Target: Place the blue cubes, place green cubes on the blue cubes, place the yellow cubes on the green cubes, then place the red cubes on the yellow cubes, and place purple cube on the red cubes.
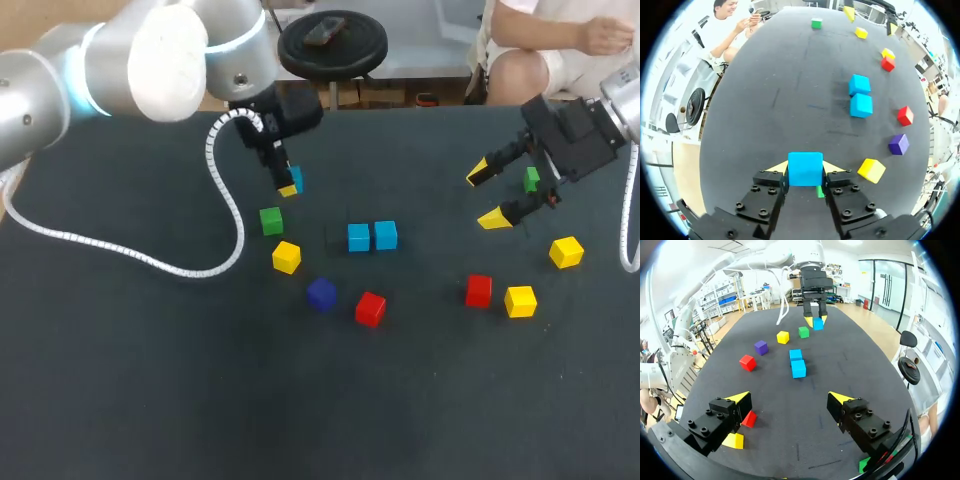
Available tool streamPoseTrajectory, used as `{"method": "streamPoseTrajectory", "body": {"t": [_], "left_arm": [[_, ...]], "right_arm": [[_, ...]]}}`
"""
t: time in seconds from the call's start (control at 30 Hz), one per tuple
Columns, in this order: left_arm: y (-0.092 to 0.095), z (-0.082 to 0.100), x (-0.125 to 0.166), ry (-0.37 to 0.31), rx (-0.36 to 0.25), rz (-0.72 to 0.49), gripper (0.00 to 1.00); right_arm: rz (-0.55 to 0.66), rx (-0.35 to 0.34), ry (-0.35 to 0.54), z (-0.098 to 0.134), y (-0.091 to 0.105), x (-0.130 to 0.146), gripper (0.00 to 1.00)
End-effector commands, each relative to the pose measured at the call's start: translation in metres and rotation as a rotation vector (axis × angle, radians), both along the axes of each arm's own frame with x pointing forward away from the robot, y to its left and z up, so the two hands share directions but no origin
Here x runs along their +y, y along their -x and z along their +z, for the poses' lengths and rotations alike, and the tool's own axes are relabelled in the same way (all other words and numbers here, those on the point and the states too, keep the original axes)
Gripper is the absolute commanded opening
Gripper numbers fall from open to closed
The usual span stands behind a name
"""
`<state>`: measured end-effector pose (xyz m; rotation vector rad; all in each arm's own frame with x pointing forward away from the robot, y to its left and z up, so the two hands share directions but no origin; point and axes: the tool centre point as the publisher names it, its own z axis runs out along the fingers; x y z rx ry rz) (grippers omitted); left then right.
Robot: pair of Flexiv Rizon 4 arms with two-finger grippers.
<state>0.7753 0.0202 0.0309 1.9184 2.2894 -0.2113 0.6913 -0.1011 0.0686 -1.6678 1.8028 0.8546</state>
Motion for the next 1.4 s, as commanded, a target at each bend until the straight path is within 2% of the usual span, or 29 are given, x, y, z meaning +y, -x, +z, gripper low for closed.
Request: {"method": "streamPoseTrajectory", "body": {"t": [0.03,0.4,1.4], "left_arm": [[0.012,0.003,-0.002,0.000,-0.003,-0.016,0.00],[0.032,-0.001,-0.015,0.047,0.027,-0.054,0.00],[0.032,-0.001,-0.015,0.059,0.029,-0.050,0.00]], "right_arm": [[0.000,-0.001,-0.001,0.000,0.000,0.000,1.00],[0.000,-0.001,-0.001,0.000,0.000,0.000,1.00],[0.000,-0.001,-0.001,0.000,0.000,0.000,1.00]]}}
